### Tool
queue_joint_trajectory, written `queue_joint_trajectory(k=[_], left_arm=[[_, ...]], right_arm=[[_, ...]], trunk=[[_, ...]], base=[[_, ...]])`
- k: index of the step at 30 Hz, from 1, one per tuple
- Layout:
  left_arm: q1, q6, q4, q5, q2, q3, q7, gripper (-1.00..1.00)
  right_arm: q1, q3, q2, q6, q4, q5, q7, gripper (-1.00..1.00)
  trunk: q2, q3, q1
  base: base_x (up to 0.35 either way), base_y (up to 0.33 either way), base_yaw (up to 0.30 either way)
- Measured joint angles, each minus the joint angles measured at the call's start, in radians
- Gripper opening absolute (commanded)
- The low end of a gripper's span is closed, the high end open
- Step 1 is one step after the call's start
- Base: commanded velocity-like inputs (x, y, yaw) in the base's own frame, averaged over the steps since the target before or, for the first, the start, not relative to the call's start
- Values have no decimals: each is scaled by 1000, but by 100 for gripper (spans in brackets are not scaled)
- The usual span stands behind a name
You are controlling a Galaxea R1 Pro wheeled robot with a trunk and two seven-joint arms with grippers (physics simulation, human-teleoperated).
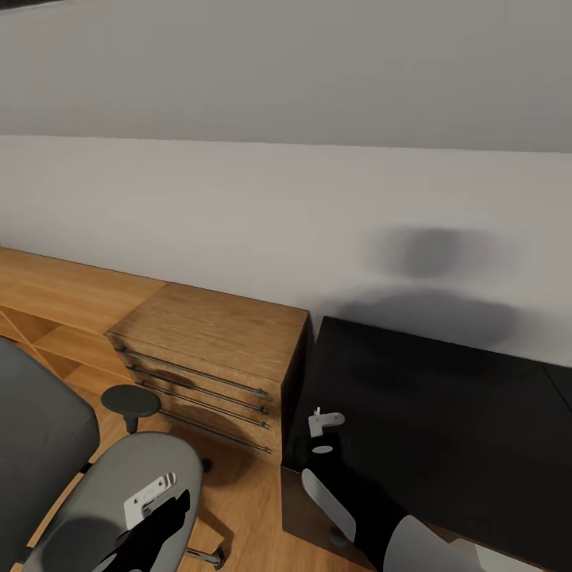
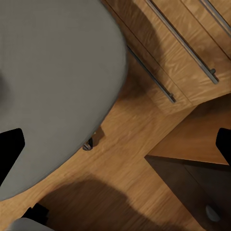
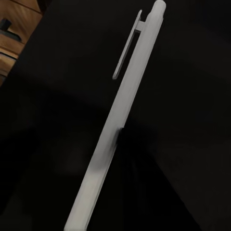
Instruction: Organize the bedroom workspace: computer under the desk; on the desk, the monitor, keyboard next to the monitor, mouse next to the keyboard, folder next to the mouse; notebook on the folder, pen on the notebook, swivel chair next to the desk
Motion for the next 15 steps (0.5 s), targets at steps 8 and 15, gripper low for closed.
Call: queue_joint_trajectory(k=[8, 15], left_arm=[[0, 0, 0, 1, 0, -1, 0, 100], [0, 0, 0, 1, 0, -2, 0, 100]], right_arm=[[0, -6, 0, 1, 0, -2, 0, -100], [0, -17, 0, 7, -2, -4, 0, -100]], trunk=[[0, 0, 0], [0, 0, 0]], base=[[0, 0, 0], [0, 0, 0]])
